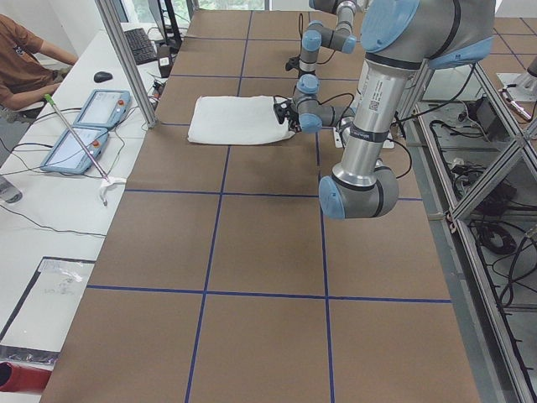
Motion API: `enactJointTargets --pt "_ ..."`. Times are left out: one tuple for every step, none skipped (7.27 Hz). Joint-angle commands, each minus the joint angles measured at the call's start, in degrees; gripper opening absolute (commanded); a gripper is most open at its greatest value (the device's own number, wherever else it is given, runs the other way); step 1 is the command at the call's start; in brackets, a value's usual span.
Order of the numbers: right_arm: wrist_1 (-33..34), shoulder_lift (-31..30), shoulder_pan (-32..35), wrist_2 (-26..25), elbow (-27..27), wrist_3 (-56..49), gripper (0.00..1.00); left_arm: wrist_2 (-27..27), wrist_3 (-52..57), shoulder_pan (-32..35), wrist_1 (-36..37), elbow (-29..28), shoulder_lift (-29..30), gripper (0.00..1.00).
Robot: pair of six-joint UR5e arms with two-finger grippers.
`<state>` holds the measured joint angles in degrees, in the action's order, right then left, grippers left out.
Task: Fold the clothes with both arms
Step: 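Move the right gripper to the shirt's other near corner beside the left gripper, then grasp both near corners of the shirt with the left and right grippers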
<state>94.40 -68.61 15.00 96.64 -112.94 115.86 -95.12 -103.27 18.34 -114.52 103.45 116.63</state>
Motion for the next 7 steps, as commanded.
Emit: enactJointTargets --pt "0.0 0.8 0.4 -0.6 1.0 0.2 1.00 -0.1 0.0 0.0 0.0 0.0 0.1 0.00" --pt "-2.8 1.3 0.5 -1.1 2.6 0.3 1.00 0.0 0.0 0.0 0.0 0.0 0.1 0.00" --pt "-7.3 1.5 0.5 -1.1 6.0 0.9 1.00 -0.1 0.0 0.0 0.0 0.0 0.1 0.00" --pt "-8.0 1.5 0.6 -1.0 6.3 0.9 1.00 0.0 0.0 0.1 0.0 0.0 0.1 0.00" --pt "-7.9 1.4 0.7 -0.8 6.2 0.9 1.00 -0.1 0.0 0.1 0.0 0.0 0.1 0.00" --pt "-7.4 1.4 0.8 -0.7 6.1 0.9 1.00 -0.1 0.0 0.1 0.0 0.0 0.1 0.00" --pt "-7.3 1.4 0.9 -0.6 6.1 0.9 1.00 -0.1 0.0 0.1 0.0 0.0 0.1 0.00"
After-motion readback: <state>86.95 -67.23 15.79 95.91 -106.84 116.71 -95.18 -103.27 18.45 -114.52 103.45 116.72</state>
